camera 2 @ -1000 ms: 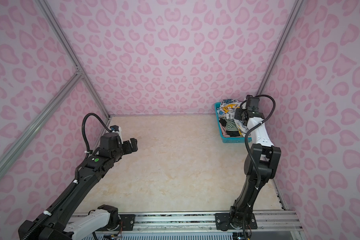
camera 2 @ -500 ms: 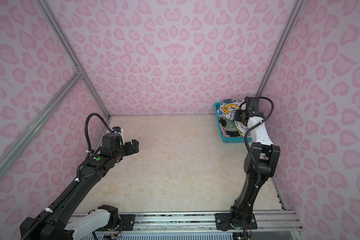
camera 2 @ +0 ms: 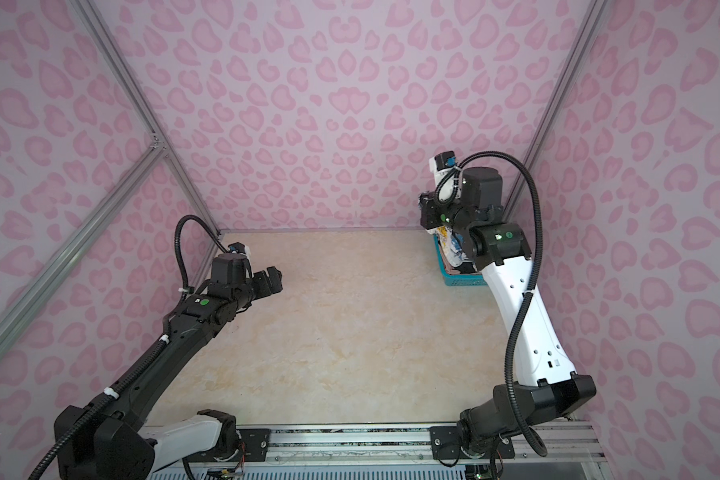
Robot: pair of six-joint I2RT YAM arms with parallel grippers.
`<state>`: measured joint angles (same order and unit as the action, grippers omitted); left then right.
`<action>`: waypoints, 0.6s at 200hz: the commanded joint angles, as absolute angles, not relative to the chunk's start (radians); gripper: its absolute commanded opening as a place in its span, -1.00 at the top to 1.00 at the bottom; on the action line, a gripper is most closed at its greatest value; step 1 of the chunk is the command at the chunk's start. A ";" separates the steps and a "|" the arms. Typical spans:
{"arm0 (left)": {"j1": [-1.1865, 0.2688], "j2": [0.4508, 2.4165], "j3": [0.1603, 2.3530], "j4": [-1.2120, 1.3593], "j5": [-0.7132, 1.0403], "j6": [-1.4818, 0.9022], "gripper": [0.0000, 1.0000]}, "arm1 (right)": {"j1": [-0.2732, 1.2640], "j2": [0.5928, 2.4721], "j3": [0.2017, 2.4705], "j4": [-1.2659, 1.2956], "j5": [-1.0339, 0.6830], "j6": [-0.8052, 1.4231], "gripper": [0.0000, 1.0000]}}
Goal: Fold and stack the mixed laundry pile
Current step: 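Grasp the printed white garment in the basket with right gripper while left arm advances, then pull the printed garment from the basket and drop it on the table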
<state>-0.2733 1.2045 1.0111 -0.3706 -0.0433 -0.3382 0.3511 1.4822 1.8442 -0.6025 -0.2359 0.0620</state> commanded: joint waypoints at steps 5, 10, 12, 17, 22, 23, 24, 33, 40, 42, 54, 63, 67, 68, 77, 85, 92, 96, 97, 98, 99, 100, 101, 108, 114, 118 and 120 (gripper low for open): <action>-0.272 1.191 1.041 -0.382 -0.035 -0.350 -0.94 | 0.501 1.475 1.676 -0.584 -0.237 0.108 1.00; -0.272 1.186 1.042 -0.390 -0.035 -0.350 -0.93 | 0.518 1.477 1.637 -0.560 -0.246 0.126 1.00; -0.272 1.183 1.042 -0.395 -0.035 -0.350 -0.93 | 0.526 1.479 1.617 -0.548 -0.252 0.135 1.00; -0.272 1.178 1.043 -0.402 -0.036 -0.350 -0.93 | 0.552 1.492 1.573 -0.520 -0.277 0.160 0.94; -0.272 1.172 1.043 -0.410 -0.038 -0.351 -0.94 | 0.568 1.503 1.541 -0.510 -0.299 0.172 0.86; -0.272 1.171 1.043 -0.412 -0.038 -0.351 -0.94 | 0.572 1.507 1.529 -0.508 -0.301 0.174 0.84; -0.272 1.170 1.043 -0.415 -0.039 -0.351 -0.94 | 0.576 1.511 1.519 -0.507 -0.305 0.177 0.82; -0.272 1.161 1.042 -0.430 -0.040 -0.352 -0.93 | 0.610 1.545 1.463 -0.507 -0.355 0.194 0.65; -0.272 1.157 1.039 -0.440 -0.040 -0.350 -0.93 | 0.632 1.570 1.435 -0.513 -0.389 0.198 0.54; -0.272 1.154 1.039 -0.444 -0.041 -0.350 -0.93 | 0.637 1.577 1.430 -0.516 -0.401 0.197 0.51; -0.272 1.148 1.031 -0.452 -0.033 -0.347 -0.93 | 0.660 1.601 1.400 -0.536 -0.448 0.187 0.39; -0.272 1.148 1.023 -0.451 -0.017 -0.342 -0.92 | 0.667 1.600 1.384 -0.558 -0.450 0.180 0.32; -0.272 1.148 1.019 -0.447 -0.007 -0.339 -0.92 | 0.667 1.597 1.380 -0.563 -0.447 0.178 0.29; -0.272 1.149 1.019 -0.447 -0.004 -0.340 -0.92 | 0.667 1.595 1.379 -0.565 -0.445 0.177 0.29; -0.272 1.155 1.009 -0.438 0.027 -0.339 -0.92 | 0.657 1.576 1.363 -0.577 -0.428 0.175 0.20; -0.273 1.163 1.000 -0.424 0.061 -0.343 -0.89 | 0.639 1.548 1.342 -0.582 -0.395 0.175 0.12; -0.273 1.173 0.992 -0.410 0.090 -0.350 -0.87 | 0.624 1.526 1.328 -0.585 -0.365 0.174 0.07; -0.273 1.179 0.988 -0.403 0.104 -0.354 -0.85 | 0.604 1.505 1.314 -0.586 -0.331 0.179 0.02; -0.273 1.180 0.987 -0.401 0.106 -0.356 -0.85 | 0.604 1.505 1.314 -0.586 -0.331 0.179 0.02; -0.273 1.181 0.986 -0.399 0.109 -0.357 -0.85 | 0.601 1.502 1.313 -0.587 -0.324 0.179 0.01; -0.274 1.184 0.985 -0.398 0.113 -0.358 -0.84 | 0.597 1.498 1.312 -0.587 -0.317 0.180 0.00; -0.273 1.185 0.984 -0.395 0.115 -0.359 -0.84 | 0.593 1.495 1.309 -0.588 -0.310 0.182 -0.01; -0.273 1.185 0.983 -0.394 0.117 -0.361 -0.84 | 0.589 1.491 1.306 -0.588 -0.303 0.183 -0.02; -0.275 1.195 0.978 -0.385 0.124 -0.371 -0.82 | 0.558 1.467 1.286 -0.588 -0.250 0.194 -0.12; -0.276 1.203 0.975 -0.379 0.128 -0.381 -0.82 | 0.530 1.447 1.265 -0.581 -0.189 0.205 -0.18; -0.278 1.208 0.972 -0.372 0.129 -0.385 -0.81 | 0.512 1.436 1.247 -0.569 -0.146 0.211 -0.20; -0.278 1.209 0.971 -0.371 0.128 -0.387 -0.81 | 0.501 1.431 1.238 -0.562 -0.124 0.213 -0.22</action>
